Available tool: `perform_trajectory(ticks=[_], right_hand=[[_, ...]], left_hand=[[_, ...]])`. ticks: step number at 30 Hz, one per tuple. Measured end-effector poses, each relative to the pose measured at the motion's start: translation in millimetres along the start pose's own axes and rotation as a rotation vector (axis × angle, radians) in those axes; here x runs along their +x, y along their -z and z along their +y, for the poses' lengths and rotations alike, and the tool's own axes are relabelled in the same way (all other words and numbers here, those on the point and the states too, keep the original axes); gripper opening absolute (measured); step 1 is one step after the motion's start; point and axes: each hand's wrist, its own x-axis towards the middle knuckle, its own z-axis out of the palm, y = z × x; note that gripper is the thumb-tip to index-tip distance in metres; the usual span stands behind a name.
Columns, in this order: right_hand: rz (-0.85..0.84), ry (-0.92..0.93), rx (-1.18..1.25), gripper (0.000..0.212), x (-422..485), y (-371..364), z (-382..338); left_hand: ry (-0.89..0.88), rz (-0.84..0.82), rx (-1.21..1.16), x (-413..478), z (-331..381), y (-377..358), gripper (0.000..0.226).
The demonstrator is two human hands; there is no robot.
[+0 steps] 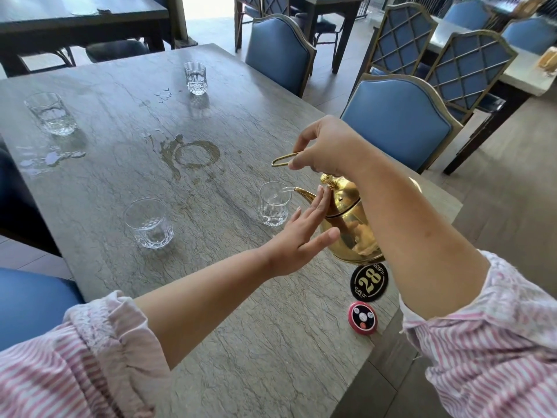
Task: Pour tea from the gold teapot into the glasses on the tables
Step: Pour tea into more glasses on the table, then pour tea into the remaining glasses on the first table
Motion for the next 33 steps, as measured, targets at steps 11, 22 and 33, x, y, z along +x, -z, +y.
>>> perform_trajectory(ticks=[11,22,33], right_hand=[[0.009,-0.005,0.056,0.02,5,-12,11],[0.194,0.038,0.316,0.021,-11,-23,41],[0.377,0.112,0.705,0.017,-67,-44,69]], left_hand=[[0.049,-0.03,0.021,-3,-9,-2,0.097],[0.102,-0.07,0.136,-12,-6,1,0.086],[0.096,-0.07,0.27,-45,9,6,0.095]])
